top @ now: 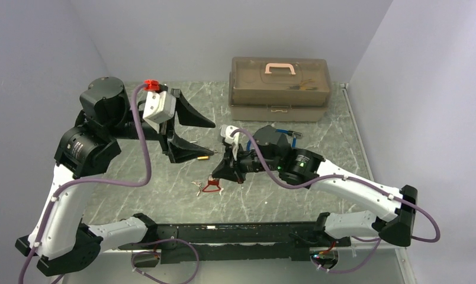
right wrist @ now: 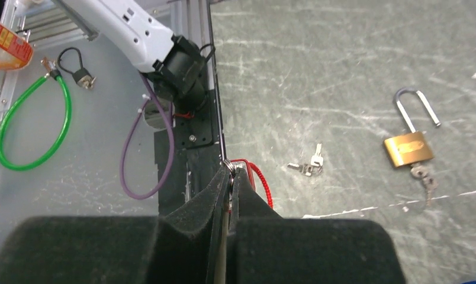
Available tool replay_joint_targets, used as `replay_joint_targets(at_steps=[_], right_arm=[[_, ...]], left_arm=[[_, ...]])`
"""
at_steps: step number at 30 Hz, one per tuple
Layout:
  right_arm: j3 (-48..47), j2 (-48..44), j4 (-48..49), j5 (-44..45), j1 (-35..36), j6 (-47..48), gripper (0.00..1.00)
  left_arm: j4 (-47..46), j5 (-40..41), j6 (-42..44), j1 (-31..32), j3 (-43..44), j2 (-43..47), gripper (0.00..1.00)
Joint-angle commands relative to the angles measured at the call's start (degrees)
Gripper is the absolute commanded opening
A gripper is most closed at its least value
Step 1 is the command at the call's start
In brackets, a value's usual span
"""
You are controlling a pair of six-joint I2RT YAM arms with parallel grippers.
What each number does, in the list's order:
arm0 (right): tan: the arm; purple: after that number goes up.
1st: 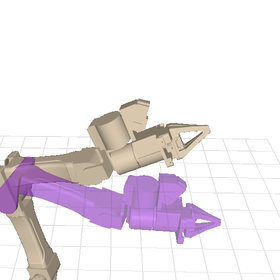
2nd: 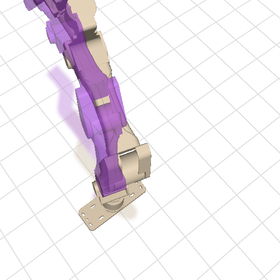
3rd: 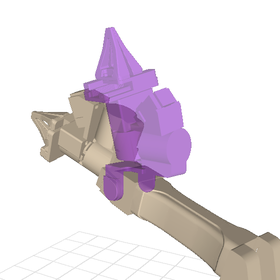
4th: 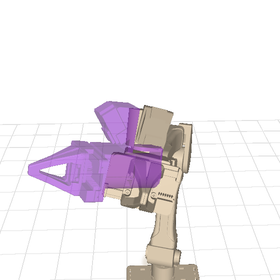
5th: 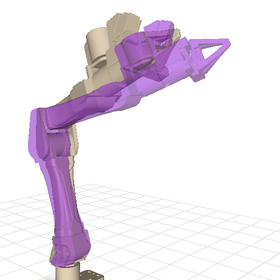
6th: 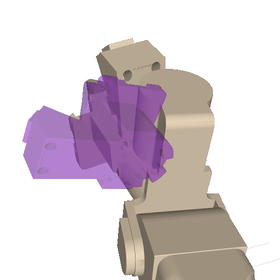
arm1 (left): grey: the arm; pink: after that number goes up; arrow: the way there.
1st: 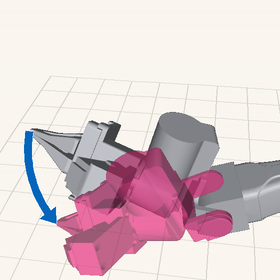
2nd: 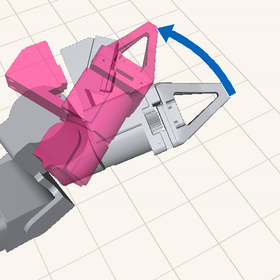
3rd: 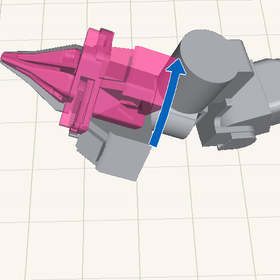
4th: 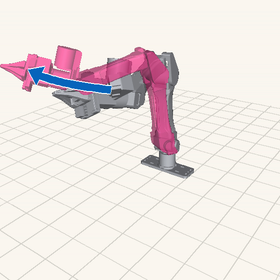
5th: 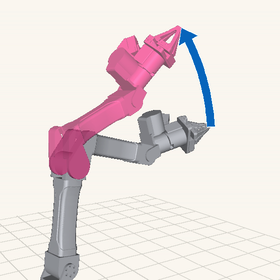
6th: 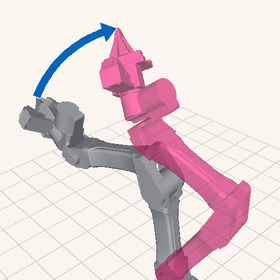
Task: Unlock with the key
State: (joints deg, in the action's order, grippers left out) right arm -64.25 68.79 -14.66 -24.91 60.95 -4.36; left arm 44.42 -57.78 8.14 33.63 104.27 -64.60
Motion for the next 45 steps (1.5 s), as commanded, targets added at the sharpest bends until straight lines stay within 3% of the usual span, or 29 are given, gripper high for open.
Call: replay_joint_targets(at_steps=[1,2,4,6,19,24,29,34,40,45], right_arm=[[-5.41,-3.72,0.15,3.46,-0.05,2.78,0.00],[-5.91,-4.42,0.09,4.04,-0.04,3.09,0.00],[-7.17,-5.76,-0.24,5.10,-0.04,3.46,0.00],[-8.64,-7.03,-0.18,5.66,-0.04,3.57,0.00],[-9.51,-11.79,6.87,5.82,-0.02,1.41,0.00],[-8.46,-11.62,10.71,5.26,-0.07,0.70,0.00],[-7.47,-11.22,13.35,5.54,-0.11,0.51,0.00],[-7.12,-10.98,14.20,5.75,-0.04,0.42,0.00],[-6.69,-10.98,14.30,6.39,-0.05,0.39,0.00],[-5.30,-11.63,13.36,7.37,-0.04,0.75,0.00]], left_arm=[[2.57,6.85,4.03,0.21,-4.21,2.34,0.76],[3.15,7.72,4.98,0.21,-5.54,2.82,0.78],[4.94,9.20,7.85,0.16,-8.11,3.72,0.94],[6.49,9.73,9.89,0.10,-10.20,4.30,0.99],[4.91,0.98,10.83,0.15,-17.13,3.44,0.94],[-0.92,-4.29,3.57,0.19,-19.63,3.02,0.81],[-3.81,-6.64,0.43,0.27,-21.21,3.04,0.52],[-6.31,-6.76,-1.36,0.25,-21.67,3.69,0.35],[-6.70,-6.99,-1.85,0.30,-20.02,3.90,0.00],[-8.11,-6.90,-3.84,0.03,-18.71,4.56,0.00]])
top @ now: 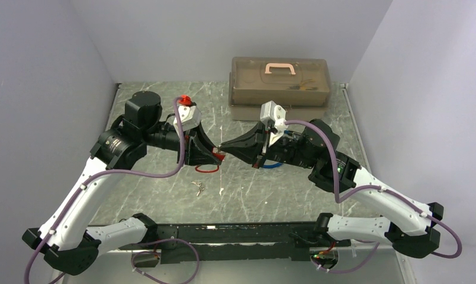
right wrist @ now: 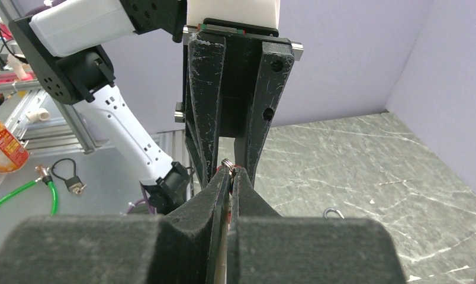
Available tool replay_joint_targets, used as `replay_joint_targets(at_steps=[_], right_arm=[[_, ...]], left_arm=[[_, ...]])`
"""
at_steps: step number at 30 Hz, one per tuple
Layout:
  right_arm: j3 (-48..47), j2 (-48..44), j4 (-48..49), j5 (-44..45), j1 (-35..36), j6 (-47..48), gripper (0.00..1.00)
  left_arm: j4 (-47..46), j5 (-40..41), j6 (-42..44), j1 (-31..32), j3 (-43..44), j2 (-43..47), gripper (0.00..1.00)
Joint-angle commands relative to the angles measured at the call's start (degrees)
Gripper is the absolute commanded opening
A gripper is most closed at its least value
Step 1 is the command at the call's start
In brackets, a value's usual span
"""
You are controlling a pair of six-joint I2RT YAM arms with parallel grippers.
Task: Unlock with the key
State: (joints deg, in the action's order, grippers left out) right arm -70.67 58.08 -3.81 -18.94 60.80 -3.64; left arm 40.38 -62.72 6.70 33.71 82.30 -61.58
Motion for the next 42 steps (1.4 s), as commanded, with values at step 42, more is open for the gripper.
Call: replay_joint_targets(at_steps=[42], right_arm=[[5.20,6.94,-9.62,-10.29,1.73,-1.66,0.00]], left_arm=[[7.61,1.51,9.50,0.74,19.21,-4.25,0.00]])
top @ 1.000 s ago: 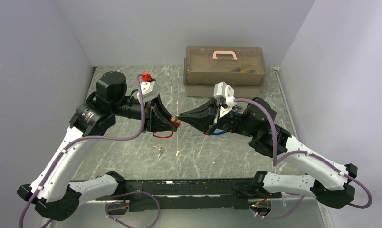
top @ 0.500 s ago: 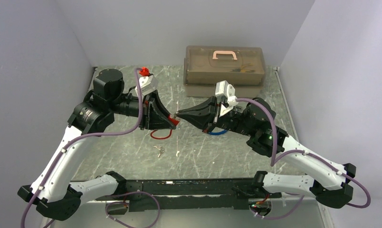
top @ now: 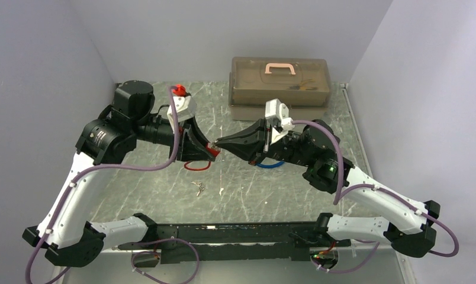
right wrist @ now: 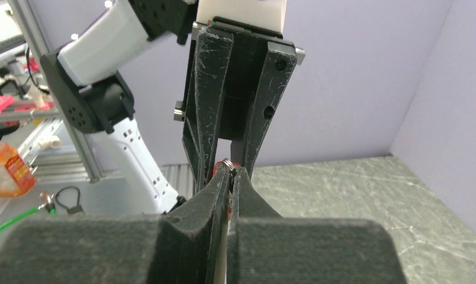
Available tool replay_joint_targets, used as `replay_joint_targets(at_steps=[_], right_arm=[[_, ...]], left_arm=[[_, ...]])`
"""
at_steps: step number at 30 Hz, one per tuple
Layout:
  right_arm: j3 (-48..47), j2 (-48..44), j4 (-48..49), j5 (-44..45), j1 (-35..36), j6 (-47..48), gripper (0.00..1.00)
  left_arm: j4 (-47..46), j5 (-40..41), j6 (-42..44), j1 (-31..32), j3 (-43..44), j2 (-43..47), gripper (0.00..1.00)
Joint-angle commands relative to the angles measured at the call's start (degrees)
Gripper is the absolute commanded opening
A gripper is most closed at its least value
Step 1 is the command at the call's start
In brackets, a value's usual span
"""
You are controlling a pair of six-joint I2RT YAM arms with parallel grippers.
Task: Unlock with the key
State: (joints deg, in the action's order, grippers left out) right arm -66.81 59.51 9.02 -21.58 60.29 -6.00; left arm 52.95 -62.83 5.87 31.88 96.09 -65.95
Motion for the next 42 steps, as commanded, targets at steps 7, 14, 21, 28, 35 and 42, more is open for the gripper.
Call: replay_joint_targets(at_steps=[7,14,21,28,35,42], right_arm=[[-1.93,5.69,-26.59,-7.10,2.29,2.60,0.00],[-1.56,5.60,-28.84,-6.79,2.61,3.17,0.00],[-4.21,7.06,-28.68,-6.83,2.72,4.13,0.00],[-1.43,7.55,-27.34,-7.07,3.08,2.93,0.00],[1.30,8.03,-28.38,-4.31,3.09,0.28,0.00],[1.62,7.82,-26.92,2.13,3.08,-8.23,0.00]], left_arm=[[-1.81,6.42,14.71,3.98,4.64,0.60,0.00],[-1.67,7.35,14.69,4.05,4.89,0.56,0.00],[-1.20,7.41,15.15,4.88,4.18,0.37,0.00],[-2.36,7.53,13.82,4.86,5.40,0.53,0.00],[-2.60,10.11,14.26,4.84,9.12,-0.22,0.00],[-2.69,20.36,19.27,4.93,10.84,0.01,0.00]])
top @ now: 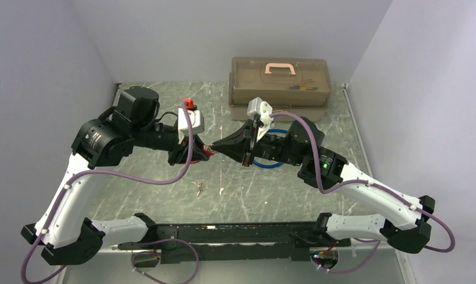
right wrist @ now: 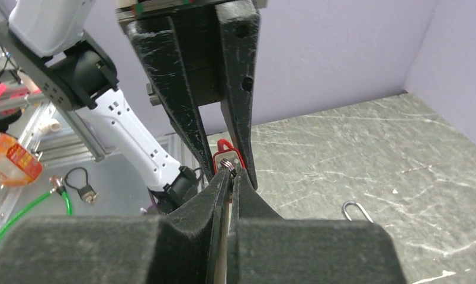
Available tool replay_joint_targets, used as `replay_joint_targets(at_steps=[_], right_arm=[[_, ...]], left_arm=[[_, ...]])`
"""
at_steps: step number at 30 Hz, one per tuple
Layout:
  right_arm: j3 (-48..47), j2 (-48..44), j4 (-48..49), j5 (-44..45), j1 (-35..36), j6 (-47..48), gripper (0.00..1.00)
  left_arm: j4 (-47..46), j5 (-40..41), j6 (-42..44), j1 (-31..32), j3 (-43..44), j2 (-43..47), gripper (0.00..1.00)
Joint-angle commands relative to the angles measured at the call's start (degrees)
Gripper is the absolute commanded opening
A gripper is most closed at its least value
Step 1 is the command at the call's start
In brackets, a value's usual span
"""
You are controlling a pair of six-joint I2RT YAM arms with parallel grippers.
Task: Unlock with the key
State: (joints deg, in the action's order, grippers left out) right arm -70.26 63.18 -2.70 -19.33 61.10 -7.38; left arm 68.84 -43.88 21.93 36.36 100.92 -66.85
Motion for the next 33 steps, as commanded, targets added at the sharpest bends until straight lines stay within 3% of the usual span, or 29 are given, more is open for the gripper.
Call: replay_joint_targets(at_steps=[1,8,13,14,17,22,28,33], right_arm=[[5.34,3.87,-14.56,0.72,2.27,-8.07,0.00],[5.26,3.07,-11.98,4.32,2.25,-13.68,0.00],[5.40,2.75,-10.14,1.86,2.27,-14.82,0.00],[5.42,2.48,-10.23,1.50,2.27,-14.11,0.04],[3.76,1.09,-13.92,3.53,2.12,-9.24,0.28],[-2.23,-3.47,-21.00,8.07,1.54,2.08,0.53],[-11.69,-2.40,-27.48,12.45,1.36,11.72,0.58],[-14.49,-2.08,-23.65,12.63,1.29,14.56,0.59]], left_arm=[[-18.80,2.78,3.99,0.40,6.04,0.93,0.00],[-19.72,9.70,7.85,1.89,5.95,0.92,0.00],[-19.77,11.32,8.61,2.69,4.46,1.41,0.00],[-19.36,11.16,8.95,2.71,4.30,1.40,0.00],[-17.59,10.54,9.91,2.69,4.19,1.38,0.00],[-12.61,8.80,10.39,2.76,5.46,-0.09,0.00],[-8.22,7.51,11.37,3.64,5.85,-1.64,0.00],[-5.19,11.03,13.52,6.89,5.61,-2.26,0.00]])
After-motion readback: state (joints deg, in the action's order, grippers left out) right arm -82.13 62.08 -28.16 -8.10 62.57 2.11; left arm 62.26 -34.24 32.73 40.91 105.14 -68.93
